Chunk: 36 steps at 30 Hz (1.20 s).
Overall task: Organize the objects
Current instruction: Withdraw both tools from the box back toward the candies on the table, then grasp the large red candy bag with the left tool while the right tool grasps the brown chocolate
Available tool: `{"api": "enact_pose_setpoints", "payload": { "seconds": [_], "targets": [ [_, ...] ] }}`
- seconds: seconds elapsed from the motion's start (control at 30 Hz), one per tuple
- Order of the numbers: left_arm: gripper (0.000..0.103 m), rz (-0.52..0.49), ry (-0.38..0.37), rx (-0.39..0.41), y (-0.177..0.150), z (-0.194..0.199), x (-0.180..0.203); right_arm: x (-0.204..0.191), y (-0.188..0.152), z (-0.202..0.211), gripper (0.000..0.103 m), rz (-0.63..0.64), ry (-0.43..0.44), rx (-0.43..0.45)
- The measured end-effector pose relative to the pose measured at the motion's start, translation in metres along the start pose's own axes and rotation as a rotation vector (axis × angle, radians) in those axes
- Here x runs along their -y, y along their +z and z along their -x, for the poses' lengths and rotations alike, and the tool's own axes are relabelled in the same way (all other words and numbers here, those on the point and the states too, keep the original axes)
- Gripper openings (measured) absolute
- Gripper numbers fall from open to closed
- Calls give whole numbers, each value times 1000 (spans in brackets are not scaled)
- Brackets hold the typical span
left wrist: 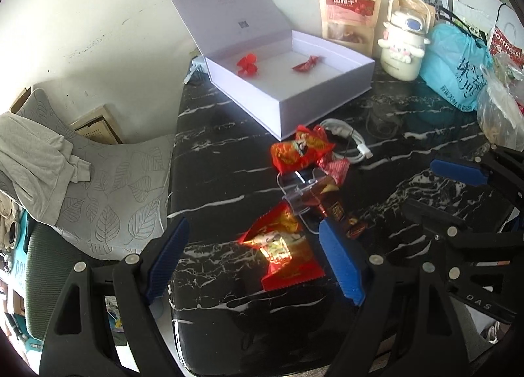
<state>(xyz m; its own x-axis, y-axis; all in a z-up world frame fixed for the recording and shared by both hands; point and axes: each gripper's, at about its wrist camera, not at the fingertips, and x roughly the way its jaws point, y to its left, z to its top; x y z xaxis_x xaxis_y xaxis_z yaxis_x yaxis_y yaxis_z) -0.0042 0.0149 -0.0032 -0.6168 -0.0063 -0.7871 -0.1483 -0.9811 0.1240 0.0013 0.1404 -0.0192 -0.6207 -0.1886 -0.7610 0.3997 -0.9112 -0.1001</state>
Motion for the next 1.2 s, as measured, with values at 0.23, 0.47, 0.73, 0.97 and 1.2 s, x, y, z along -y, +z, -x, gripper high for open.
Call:
{"api": "enact_pose_setpoints", "payload": {
  "seconds": [0.23, 0.47, 0.73, 0.97, 1.2],
  "targets": [
    [81, 12, -41, -52, -7, -22, -5, -7, -2, -14, 50, -1, 67, -26],
    [81, 16, -74, -93, -12, -41, -9, -13, -1, -28, 50, 12, 124, -46],
    [81, 4, -94, -124, -16, -53, -18, -23, 5, -47, 50, 29, 176, -62],
    [81, 11, -129, -153, -18, -65, -24, -22, 8, -65, 50, 11, 206, -91],
    [82, 34, -141, -142, -18, -69, -24, -18, 5, -70, 50, -2, 223, -84]
  ]
}}
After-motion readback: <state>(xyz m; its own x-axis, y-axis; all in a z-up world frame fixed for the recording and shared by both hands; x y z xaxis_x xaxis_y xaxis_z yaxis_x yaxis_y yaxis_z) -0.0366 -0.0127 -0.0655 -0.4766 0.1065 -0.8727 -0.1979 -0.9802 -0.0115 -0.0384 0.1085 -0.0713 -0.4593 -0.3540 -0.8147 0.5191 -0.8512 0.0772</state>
